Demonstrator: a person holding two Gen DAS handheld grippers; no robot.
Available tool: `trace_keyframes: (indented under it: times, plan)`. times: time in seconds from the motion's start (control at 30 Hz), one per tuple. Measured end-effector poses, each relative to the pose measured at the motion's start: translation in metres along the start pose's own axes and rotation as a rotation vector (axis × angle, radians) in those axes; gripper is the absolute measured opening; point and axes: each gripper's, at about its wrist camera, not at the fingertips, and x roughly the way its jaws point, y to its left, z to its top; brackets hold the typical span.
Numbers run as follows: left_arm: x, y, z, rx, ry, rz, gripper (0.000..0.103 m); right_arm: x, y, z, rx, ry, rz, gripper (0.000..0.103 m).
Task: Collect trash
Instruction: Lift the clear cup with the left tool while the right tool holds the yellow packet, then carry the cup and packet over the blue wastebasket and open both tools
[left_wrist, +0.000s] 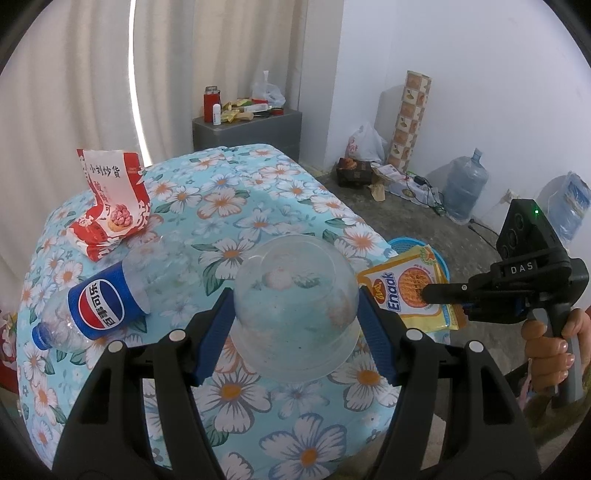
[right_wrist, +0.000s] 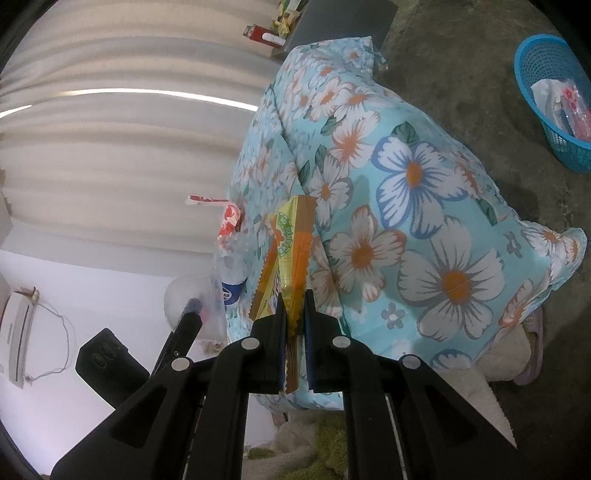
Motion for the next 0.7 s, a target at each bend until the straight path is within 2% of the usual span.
trace_keyframes:
  times: [0.2, 0.4, 0.57, 0.7]
  plan:
    - [0.007, -0.007, 0.012, 0.016, 0.004, -0.037, 0.063, -0.013, -0.005, 0.003, 0.009, -0.033, 0.014, 0.009]
    - [0.028, -0.031, 0.048, 0.059, 0.004, -0.143, 0.063, -0.05, -0.019, 0.014, 0.036, -0.125, 0.023, 0.009]
    - [0.066, -0.073, 0.087, 0.087, 0.055, -0.292, 0.063, -0.113, -0.05, 0.025, 0.106, -0.304, -0.008, 0.009]
    - [0.117, -0.117, 0.112, 0.091, 0.155, -0.408, 0.063, -0.164, -0.089, 0.033, 0.201, -0.452, -0.116, 0.009]
